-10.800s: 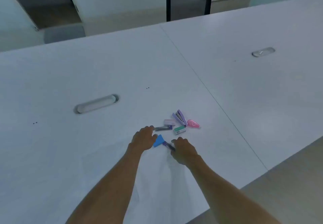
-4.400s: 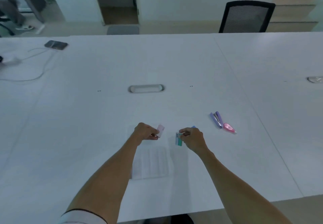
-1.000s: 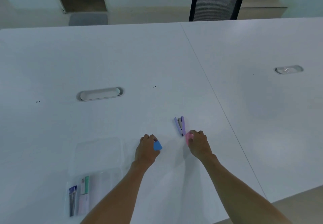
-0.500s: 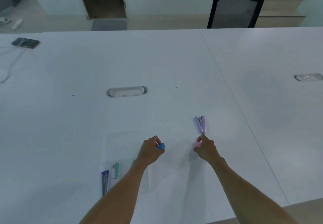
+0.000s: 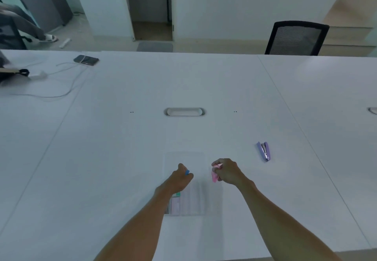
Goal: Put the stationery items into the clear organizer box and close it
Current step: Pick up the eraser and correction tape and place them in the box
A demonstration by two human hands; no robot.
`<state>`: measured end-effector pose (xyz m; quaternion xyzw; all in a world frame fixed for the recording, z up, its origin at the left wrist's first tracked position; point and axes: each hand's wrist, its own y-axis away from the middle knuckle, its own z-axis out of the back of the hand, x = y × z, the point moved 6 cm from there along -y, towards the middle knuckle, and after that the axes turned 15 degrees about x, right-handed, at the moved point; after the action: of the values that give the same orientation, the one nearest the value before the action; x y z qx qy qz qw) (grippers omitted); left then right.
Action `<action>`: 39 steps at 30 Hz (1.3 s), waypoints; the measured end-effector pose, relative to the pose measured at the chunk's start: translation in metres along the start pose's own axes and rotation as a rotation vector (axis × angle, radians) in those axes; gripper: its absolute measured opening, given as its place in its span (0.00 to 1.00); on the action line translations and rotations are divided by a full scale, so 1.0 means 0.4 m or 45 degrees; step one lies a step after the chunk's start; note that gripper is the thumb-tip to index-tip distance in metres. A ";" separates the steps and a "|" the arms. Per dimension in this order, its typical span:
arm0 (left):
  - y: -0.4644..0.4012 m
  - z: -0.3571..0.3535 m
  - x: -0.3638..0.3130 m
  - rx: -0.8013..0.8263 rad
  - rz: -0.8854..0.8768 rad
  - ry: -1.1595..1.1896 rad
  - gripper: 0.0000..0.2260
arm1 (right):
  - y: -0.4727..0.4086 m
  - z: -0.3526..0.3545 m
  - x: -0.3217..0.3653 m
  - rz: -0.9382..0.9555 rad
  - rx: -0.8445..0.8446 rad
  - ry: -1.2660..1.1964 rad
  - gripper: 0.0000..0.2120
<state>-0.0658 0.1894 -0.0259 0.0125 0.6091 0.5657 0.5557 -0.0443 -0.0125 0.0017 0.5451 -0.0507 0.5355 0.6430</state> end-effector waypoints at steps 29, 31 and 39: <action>0.061 -0.110 0.057 -0.531 0.080 -0.130 0.26 | -0.002 -0.146 -0.041 0.207 0.011 0.307 0.08; 0.065 -0.118 0.051 -0.549 0.102 -0.121 0.25 | 0.003 -0.131 -0.044 0.204 0.016 0.300 0.07; 0.068 -0.143 0.025 -0.509 0.193 -0.212 0.17 | 0.018 -0.116 -0.048 0.201 0.063 0.292 0.08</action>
<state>-0.1259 0.1668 -0.0280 -0.0054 0.4341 0.7124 0.5513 -0.0818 0.0089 -0.0247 0.4903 -0.0065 0.6444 0.5867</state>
